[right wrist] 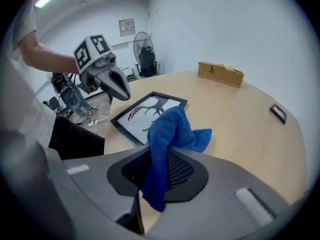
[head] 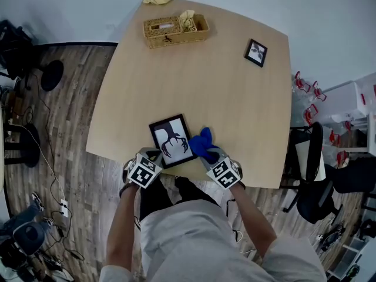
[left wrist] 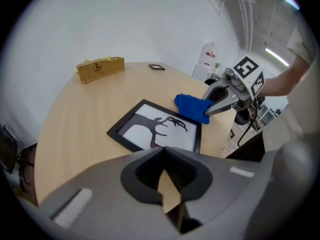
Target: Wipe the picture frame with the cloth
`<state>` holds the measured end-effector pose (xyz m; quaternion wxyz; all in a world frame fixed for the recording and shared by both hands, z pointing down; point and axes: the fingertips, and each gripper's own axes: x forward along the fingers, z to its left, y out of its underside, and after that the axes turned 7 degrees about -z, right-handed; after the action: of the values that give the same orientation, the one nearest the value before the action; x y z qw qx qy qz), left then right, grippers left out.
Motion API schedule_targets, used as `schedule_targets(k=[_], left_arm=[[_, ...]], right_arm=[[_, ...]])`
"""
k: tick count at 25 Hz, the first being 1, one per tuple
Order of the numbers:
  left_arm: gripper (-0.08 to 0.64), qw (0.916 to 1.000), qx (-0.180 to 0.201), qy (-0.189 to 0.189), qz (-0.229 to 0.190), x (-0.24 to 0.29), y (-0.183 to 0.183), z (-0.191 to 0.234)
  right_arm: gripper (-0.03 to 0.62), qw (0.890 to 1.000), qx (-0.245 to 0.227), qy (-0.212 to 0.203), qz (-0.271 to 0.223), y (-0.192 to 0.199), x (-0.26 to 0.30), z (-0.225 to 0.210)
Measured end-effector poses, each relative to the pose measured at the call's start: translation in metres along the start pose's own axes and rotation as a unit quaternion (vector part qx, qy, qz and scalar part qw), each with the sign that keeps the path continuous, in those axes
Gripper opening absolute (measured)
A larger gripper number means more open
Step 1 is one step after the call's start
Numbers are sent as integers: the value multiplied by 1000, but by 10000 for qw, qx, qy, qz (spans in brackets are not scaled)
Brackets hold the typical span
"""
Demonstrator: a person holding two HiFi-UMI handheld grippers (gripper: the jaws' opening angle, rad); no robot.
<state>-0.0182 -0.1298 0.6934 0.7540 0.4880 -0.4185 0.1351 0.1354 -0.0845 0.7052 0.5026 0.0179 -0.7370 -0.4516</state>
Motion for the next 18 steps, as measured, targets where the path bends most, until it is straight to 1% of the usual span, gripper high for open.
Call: schedule_targets(k=[2, 4, 6, 8, 13, 16, 18], left_arm=[[52, 9999, 26, -92, -88, -4, -2, -3], [52, 9996, -102, -152, -199, -10, -2, -8], [52, 9989, -270, -188, -331, -17, -5, -13], [52, 9982, -309, -188, -482, -26, -12, -22], [52, 9960, -188, -74, -870, -52, -19, -40], [52, 9939, -179, 26, -1087, -71, -13, -49], [52, 9931, -141, 87, -1161, -85, -6, -56]], right_arm=[[64, 9993, 216, 267, -115, 0, -3, -6], [64, 9972, 499, 485, -267, -3, -7, -7], [64, 9932, 806, 676, -490, -12, -14, -7], [64, 9881, 1086, 842, -686, -19, -21, -1], [64, 9774, 1523, 1131, -930, -26, -34, 29], [64, 9719, 1665, 1322, -1015, -30, -43, 53], [64, 9666, 1792, 1460, -1108, -35, -50, 68]])
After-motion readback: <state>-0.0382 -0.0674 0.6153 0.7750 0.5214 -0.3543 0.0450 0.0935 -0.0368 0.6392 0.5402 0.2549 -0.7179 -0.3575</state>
